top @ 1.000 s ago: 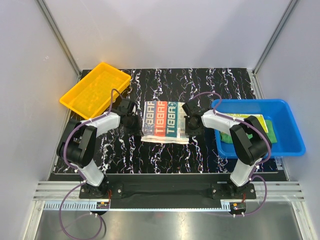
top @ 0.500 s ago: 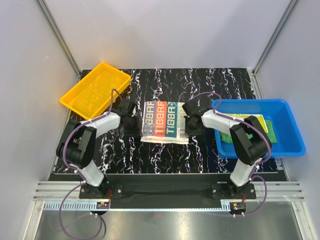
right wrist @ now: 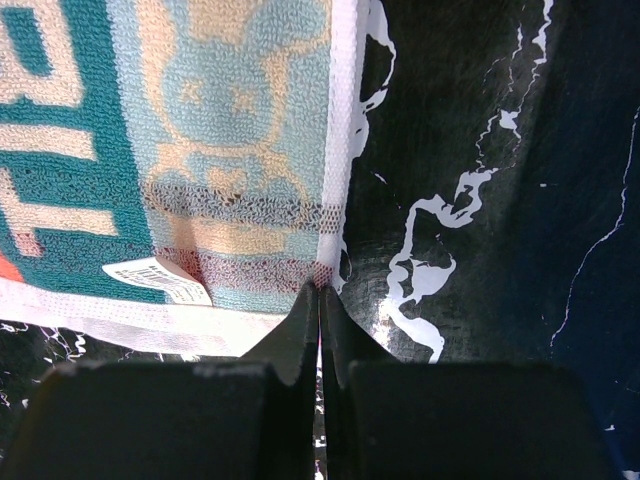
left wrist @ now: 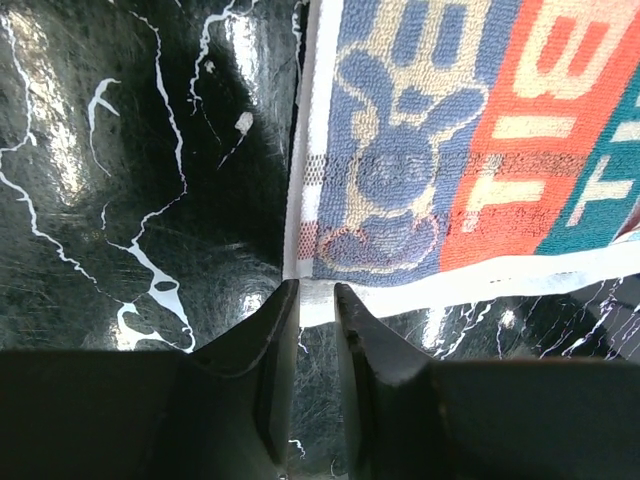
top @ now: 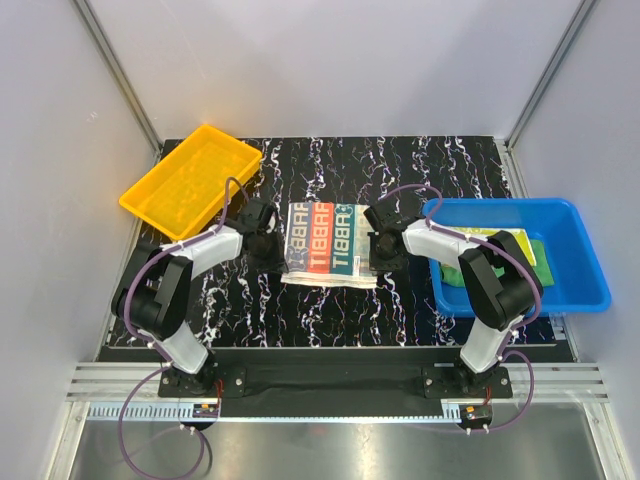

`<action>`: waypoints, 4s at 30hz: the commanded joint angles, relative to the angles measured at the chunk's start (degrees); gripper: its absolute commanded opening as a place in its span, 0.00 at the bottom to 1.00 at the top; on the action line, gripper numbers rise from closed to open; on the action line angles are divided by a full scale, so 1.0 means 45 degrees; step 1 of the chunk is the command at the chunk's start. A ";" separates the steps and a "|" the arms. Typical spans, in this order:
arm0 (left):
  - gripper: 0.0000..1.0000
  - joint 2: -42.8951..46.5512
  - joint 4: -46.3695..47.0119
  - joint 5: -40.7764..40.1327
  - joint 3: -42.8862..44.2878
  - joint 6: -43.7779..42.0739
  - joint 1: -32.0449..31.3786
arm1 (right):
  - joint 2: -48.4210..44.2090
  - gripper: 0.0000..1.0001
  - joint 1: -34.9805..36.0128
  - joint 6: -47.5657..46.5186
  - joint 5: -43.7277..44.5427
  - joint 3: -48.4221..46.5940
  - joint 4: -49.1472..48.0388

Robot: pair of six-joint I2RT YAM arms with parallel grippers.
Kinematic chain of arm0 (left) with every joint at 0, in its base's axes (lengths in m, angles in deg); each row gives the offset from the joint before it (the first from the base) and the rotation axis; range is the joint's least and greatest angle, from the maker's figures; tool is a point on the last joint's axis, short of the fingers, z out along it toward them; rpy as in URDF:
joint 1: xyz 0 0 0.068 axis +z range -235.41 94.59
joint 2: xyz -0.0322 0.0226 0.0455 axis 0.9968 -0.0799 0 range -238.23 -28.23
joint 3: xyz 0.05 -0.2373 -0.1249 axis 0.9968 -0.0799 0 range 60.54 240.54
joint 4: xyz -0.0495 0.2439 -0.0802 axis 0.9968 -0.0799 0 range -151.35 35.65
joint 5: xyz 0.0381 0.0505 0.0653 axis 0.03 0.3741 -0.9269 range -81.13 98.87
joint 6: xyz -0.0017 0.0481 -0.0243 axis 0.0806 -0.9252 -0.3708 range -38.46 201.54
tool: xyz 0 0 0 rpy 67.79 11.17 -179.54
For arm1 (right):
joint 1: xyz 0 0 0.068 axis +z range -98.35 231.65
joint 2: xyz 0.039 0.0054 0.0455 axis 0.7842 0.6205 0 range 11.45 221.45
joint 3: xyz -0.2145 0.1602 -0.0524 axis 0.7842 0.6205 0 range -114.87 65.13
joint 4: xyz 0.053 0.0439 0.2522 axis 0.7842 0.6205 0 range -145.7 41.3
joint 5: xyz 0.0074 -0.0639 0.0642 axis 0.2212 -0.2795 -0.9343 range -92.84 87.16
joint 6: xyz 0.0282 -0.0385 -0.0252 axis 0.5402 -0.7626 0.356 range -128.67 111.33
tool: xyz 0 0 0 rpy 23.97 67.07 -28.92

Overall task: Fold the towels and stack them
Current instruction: Fold the towel

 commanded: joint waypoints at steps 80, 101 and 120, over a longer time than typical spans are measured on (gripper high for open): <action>0.00 0.0829 -0.1439 -0.1517 -0.0188 -0.0613 -0.0688 | -0.1251 0.00 -0.0102 0.0110 -0.1304 0.1581 -0.1148; 0.43 -0.0688 -0.2752 -0.0777 0.5257 -0.1745 -0.0514 | -0.1413 0.22 -0.0258 -0.1529 -0.0230 -0.1502 -0.0130; 0.39 -0.7471 -0.2474 0.0279 1.1315 -0.2468 0.1030 | 0.5584 0.08 -0.2836 -0.4031 -0.1675 -0.8204 -0.0425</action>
